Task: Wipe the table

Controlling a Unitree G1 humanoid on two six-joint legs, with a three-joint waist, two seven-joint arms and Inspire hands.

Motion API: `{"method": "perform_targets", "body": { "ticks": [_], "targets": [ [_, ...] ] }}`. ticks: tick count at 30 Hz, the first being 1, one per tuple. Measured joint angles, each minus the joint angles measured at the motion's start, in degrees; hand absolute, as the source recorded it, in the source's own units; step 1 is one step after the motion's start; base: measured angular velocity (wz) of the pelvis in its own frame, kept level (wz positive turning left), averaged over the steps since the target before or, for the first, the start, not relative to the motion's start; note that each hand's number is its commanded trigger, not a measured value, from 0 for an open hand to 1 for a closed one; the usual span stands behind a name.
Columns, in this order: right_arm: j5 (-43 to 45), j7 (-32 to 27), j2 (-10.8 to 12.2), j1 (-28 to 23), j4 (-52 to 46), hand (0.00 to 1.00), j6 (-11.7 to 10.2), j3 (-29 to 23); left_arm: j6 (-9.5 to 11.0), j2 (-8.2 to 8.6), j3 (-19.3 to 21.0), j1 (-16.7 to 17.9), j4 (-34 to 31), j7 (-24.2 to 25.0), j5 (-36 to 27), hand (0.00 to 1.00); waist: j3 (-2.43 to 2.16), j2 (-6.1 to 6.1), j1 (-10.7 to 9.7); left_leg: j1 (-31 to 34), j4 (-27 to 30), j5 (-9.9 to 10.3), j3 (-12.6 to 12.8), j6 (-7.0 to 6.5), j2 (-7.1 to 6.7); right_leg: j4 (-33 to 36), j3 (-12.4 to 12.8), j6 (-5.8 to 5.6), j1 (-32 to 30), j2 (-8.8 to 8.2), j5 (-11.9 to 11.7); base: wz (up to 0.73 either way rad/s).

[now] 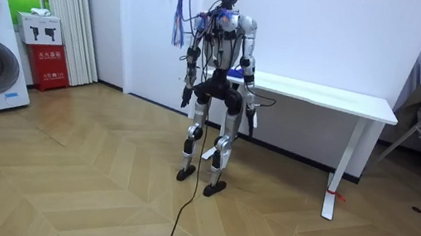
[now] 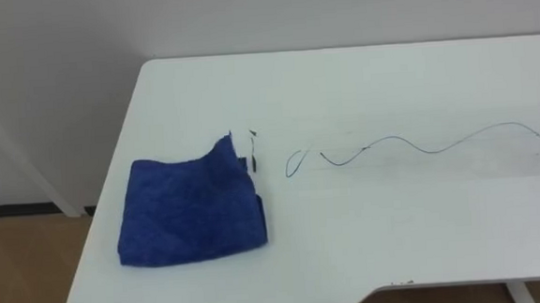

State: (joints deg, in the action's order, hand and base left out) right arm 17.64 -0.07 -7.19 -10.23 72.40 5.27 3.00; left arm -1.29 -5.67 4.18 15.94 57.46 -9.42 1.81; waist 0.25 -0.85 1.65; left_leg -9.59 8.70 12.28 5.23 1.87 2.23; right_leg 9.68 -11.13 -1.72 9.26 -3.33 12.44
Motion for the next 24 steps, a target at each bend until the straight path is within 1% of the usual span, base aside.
{"method": "perform_targets", "body": {
  "ticks": [3, 5, 6, 7, 8, 9, 10, 11, 12, 13, 14, 15, 16, 17, 18, 19, 20, 21, 22, 23, 24],
  "targets": [
    [-4.6, -0.8, 0.0, -0.1, 1.5, 0.00, 1.0, -1.3, -0.4, -0.03, 1.7, 0.1, 0.0, 0.0, 0.1, 0.00, -0.12, -0.35, 0.1, -0.1, 0.0, 0.0, 0.1, 0.00, 0.00, 0.0, 0.1, 0.01, 0.0, 0.01, 0.0, 0.00],
    [-9.1, -1.9, 0.0, 0.1, 3.1, 0.00, 1.2, -3.8, -1.4, -0.18, 2.6, 0.2, 0.0, 0.0, -0.1, 0.00, -0.05, -0.38, -0.3, -0.2, 0.0, 0.0, 0.1, 0.00, 0.00, 0.0, 0.2, 0.01, 0.1, 0.01, 0.0, 0.00],
    [-11.9, -2.6, 0.0, 0.0, 4.1, 0.00, 1.3, -6.3, -1.7, -0.28, 3.4, 0.2, 0.0, 0.0, 0.0, 0.00, 0.04, -0.58, -0.5, -0.5, 0.0, 0.0, 0.1, 0.00, 0.00, 0.0, 0.2, 0.01, 0.3, 0.01, 0.0, 0.00],
    [-15.1, -3.2, 0.0, -0.2, 5.0, 0.00, 1.5, -9.4, -2.1, -0.27, 5.2, 0.3, 0.1, 0.0, 0.0, 0.00, 0.19, -0.83, -1.1, -1.0, 0.0, 0.0, 0.1, 0.00, 0.00, -0.2, 0.2, 0.01, 0.8, 0.02, 0.0, 0.00],
    [-17.0, -3.6, -0.1, -0.3, 5.3, 0.00, 1.7, -10.9, -2.1, -0.28, 6.2, 0.8, 0.1, 0.1, 0.1, 0.00, 0.21, -0.95, -1.3, -1.0, -0.1, 0.0, 0.1, 0.00, 0.00, -0.2, 0.2, 0.02, 1.1, 0.03, 0.1, 0.03],
    [-21.0, -4.3, -0.3, -0.7, 5.7, 0.00, 1.9, -14.1, -2.2, -0.32, 8.4, 1.3, 0.1, 0.1, 0.1, 0.00, 0.18, -1.35, -2.0, -1.1, -0.1, 0.0, 0.0, 0.01, 0.00, -0.2, 0.0, 0.04, 1.4, 0.01, 0.2, 0.06],
    [-24.7, -4.8, -0.6, -1.1, 5.8, 0.00, 2.0, -18.3, -2.3, -0.29, 10.9, 1.3, -0.1, 0.0, 0.3, 0.00, 0.20, -1.71, -3.0, -1.1, -0.2, 0.0, 0.0, 0.01, 0.01, -0.3, 0.0, 0.05, 1.4, 0.02, 0.3, 0.05],
    [-28.4, -5.4, -1.0, -1.8, 5.7, 0.00, 2.0, -22.3, -2.4, -0.31, 13.2, 1.3, -0.1, 0.0, 0.6, 0.00, 0.11, -1.88, -3.6, -1.1, -0.2, 0.0, 0.1, 0.01, 0.05, -0.7, 0.1, 0.07, 1.3, 0.06, 0.3, 0.00],
    [-30.0, -5.8, -1.4, -2.2, 5.7, 0.00, 2.1, -23.9, -2.5, -0.33, 14.3, 1.4, -0.1, -0.1, 0.6, 0.00, 0.10, -1.91, -3.8, -1.1, -0.3, 0.0, 0.1, 0.01, 0.05, -0.7, 0.2, 0.07, 1.3, 0.08, 0.3, 0.00],
    [-33.1, -6.9, -2.1, -2.7, 5.7, 0.00, 2.1, -27.2, -2.5, -0.44, 16.3, 1.5, -0.1, -0.2, 0.6, 0.00, 0.08, -1.93, -4.2, -1.1, -0.5, 0.0, 0.1, 0.00, 0.04, -0.7, 0.2, 0.06, 1.3, 0.08, 0.3, 0.00],
    [-34.8, -7.4, -2.5, -2.8, 5.7, 0.00, 2.2, -28.8, -2.5, -0.55, 17.0, 1.5, -0.1, -0.3, 0.6, 0.00, 0.06, -1.98, -4.6, -1.1, -0.6, 0.0, 0.1, 0.00, 0.03, -0.7, 0.2, 0.05, 1.2, 0.08, 0.3, 0.00],
    [-37.2, -8.6, -3.5, -2.9, 5.8, 0.00, 2.4, -32.0, -2.5, -0.86, 18.0, 1.7, -0.1, -0.5, 0.7, 0.00, -0.02, -2.07, -5.0, -1.1, -0.9, 0.0, 0.1, 0.00, 0.02, -0.4, 0.2, 0.05, 0.9, 0.10, 0.3, -0.04],
    [-39.0, -10.0, -4.6, -2.9, 5.7, 0.00, 2.4, -34.0, -2.7, -1.31, 18.2, 1.8, -0.1, -0.8, 0.8, 0.00, -0.11, -2.37, -5.4, -1.0, -0.9, 0.0, 0.3, 0.00, 0.04, 0.1, 0.4, 0.06, 0.6, 0.11, 0.3, -0.07],
    [-40.1, -10.8, -5.2, -2.8, 5.7, 0.00, 2.4, -34.6, -2.8, -1.53, 18.2, 1.7, -0.1, -0.9, 0.9, 0.00, -0.11, -2.39, -5.5, -1.0, -0.9, 0.0, 0.4, 0.00, 0.05, 0.1, 0.6, 0.07, 0.6, 0.14, 0.3, -0.12],
    [-40.9, -12.4, -6.5, -2.2, 5.5, 0.00, 2.4, -36.3, -3.0, -1.93, 18.2, 1.8, -0.1, -0.9, 0.9, 0.00, -0.16, -2.49, -5.9, -1.2, -0.9, 0.0, 0.7, 0.00, 0.05, 0.1, 0.9, 0.07, 0.5, 0.14, 0.3, -0.14],
    [-40.5, -14.0, -7.8, -1.2, 4.6, 0.00, 2.4, -37.2, -3.3, -2.21, 18.3, 1.8, -0.1, -0.9, 0.9, 0.00, -0.36, -2.92, -6.2, -1.2, -0.9, 0.0, 0.8, 0.00, 0.04, 0.2, 1.4, 0.06, 0.4, 0.17, 0.3, -0.16],
    [-40.3, -14.8, -8.2, -0.8, 3.7, 0.00, 2.4, -38.1, -3.4, -2.34, 18.3, 1.9, -0.1, -0.9, 0.9, 0.00, -0.32, -2.98, -6.2, -1.2, -0.9, 0.0, 0.8, 0.00, 0.04, 0.2, 1.5, 0.06, 0.3, 0.19, 0.2, -0.12],
    [-40.2, -16.5, -9.3, 0.3, 2.0, 0.00, 2.4, -38.3, -3.5, -2.59, 18.2, 1.6, -0.7, -0.9, 1.0, 0.00, -0.36, -3.38, -6.4, -1.1, -0.9, 0.0, 0.9, 0.00, 0.03, 0.2, 1.6, 0.04, 0.1, 0.19, 0.2, -0.07],
    [-39.4, -18.2, -10.0, 1.2, -0.4, 0.00, 2.3, -37.9, -3.4, -2.91, 17.9, 1.4, -1.5, -0.9, 1.3, 0.00, -0.25, -3.64, -6.3, -0.9, -0.9, 0.0, 1.1, 0.00, 0.03, 0.3, 1.7, 0.05, -0.2, 0.20, 0.2, -0.03],
    [-38.9, -19.0, -10.3, 1.8, -1.8, 0.00, 2.3, -37.9, -3.4, -3.13, 17.6, 1.3, -1.7, -0.8, 1.4, 0.00, -0.27, -4.01, -6.2, -0.9, -0.9, 0.0, 1.1, 0.00, 0.03, 0.3, 1.8, 0.05, -0.3, 0.22, 0.2, -0.06],
    [-36.5, -20.6, -10.7, 3.1, -5.2, 0.00, 2.3, -38.0, -3.4, -3.32, 17.4, 1.2, -1.8, -0.7, 1.5, 0.00, -0.16, -4.20, -6.3, -1.0, -0.8, 0.0, 1.2, 0.00, 0.03, 0.2, 2.0, 0.05, -0.4, 0.22, 0.2, -0.10]
  ]
}}
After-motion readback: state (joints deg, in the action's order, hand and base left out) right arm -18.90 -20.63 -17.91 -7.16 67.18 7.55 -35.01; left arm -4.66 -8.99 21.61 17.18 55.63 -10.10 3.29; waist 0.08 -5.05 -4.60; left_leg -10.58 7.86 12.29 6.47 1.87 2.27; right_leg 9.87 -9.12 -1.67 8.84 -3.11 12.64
